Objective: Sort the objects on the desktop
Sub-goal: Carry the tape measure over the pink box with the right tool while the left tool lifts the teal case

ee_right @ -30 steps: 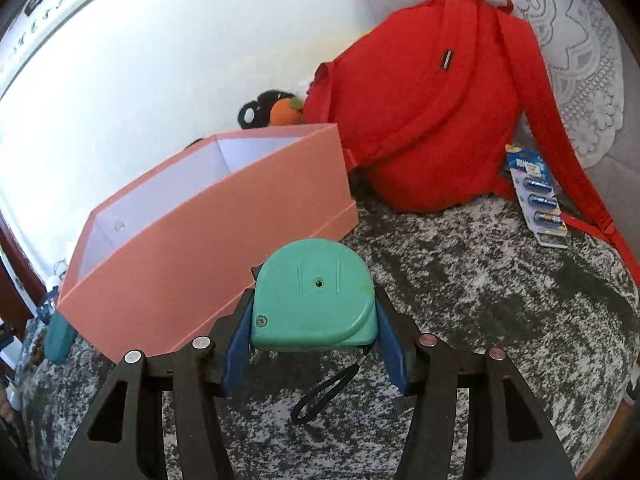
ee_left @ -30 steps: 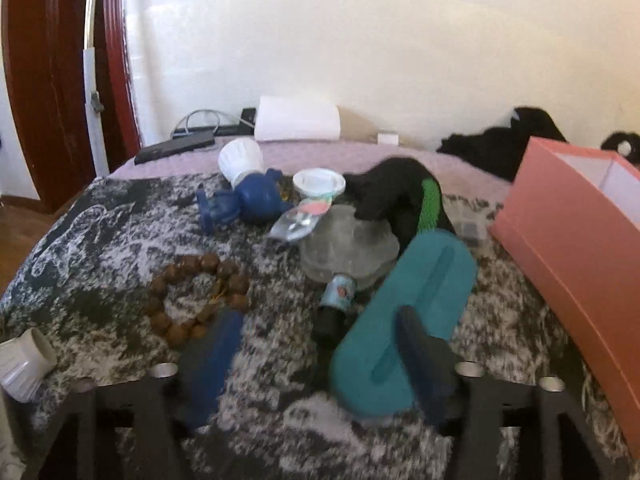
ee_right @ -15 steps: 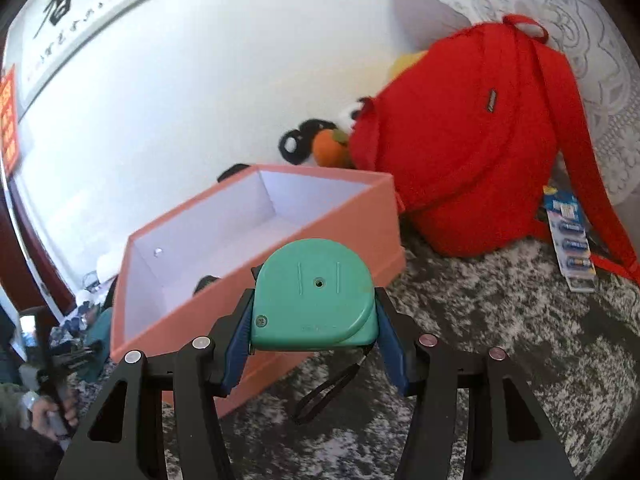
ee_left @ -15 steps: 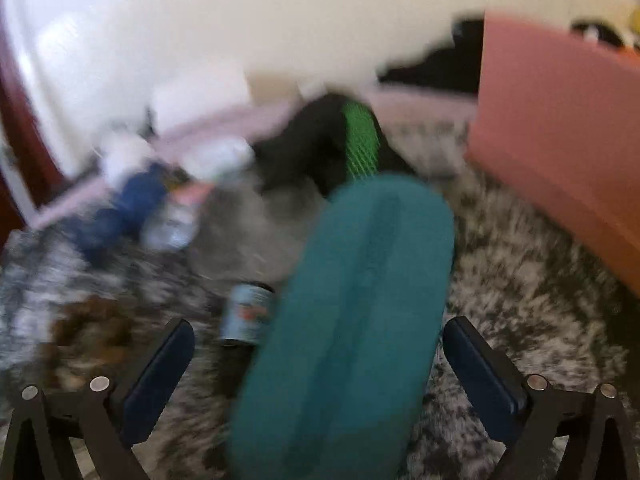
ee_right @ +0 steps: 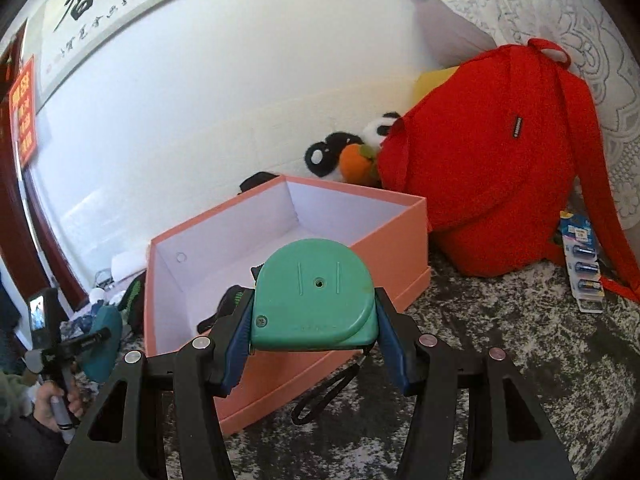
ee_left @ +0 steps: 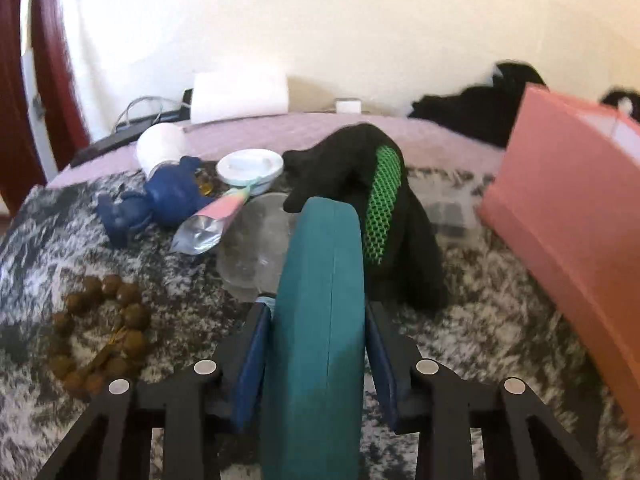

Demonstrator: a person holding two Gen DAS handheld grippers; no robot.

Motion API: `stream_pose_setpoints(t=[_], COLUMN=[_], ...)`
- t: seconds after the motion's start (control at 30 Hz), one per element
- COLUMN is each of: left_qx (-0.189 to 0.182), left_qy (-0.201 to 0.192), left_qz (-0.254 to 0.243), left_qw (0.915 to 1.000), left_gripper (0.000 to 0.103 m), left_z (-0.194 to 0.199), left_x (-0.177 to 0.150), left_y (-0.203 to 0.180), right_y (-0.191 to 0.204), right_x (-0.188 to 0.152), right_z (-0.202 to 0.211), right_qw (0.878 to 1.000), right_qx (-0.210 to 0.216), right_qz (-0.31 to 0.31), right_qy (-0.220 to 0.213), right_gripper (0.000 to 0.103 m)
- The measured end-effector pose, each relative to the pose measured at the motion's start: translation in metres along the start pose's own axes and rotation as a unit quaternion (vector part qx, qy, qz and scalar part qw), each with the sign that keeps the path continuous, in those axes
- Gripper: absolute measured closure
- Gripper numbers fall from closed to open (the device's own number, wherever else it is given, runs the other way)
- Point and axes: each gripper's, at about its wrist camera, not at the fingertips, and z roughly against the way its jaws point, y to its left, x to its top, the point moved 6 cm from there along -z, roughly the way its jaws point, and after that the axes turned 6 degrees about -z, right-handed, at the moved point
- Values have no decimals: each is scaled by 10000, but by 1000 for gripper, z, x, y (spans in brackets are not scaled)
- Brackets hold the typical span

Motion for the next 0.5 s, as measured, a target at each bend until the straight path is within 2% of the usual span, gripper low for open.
stream_pose_setpoints(t=[0.03, 0.13, 0.23, 0.3, 0.4, 0.5], left_qx=[-74, 185, 205, 119, -243, -183], left_qy=[13, 1, -98, -59, -7, -163], left_qz=[5, -216, -222, -31, 352, 131], left_qw=[10000, 9996, 9995, 9999, 9991, 9996], left_gripper=[63, 63, 63, 64, 64, 64], left_z=[2, 0, 1, -4, 0, 14], left_x=[1, -3, -6, -6, -4, 2], left_y=[0, 0, -2, 3, 7, -4], right_y=[2, 8, 11, 12, 12, 11], right_x=[1, 6, 5, 5, 5, 5], right_z=[0, -1, -2, -3, -4, -5], right_qw=[10000, 10000, 9999, 9999, 9999, 9999], right_qx=[21, 52, 124, 111, 117, 117], right_qz=[4, 47, 48, 48, 24, 16], right_qy=[13, -24, -16, -11, -8, -1], right_gripper=[44, 44, 44, 44, 44, 44])
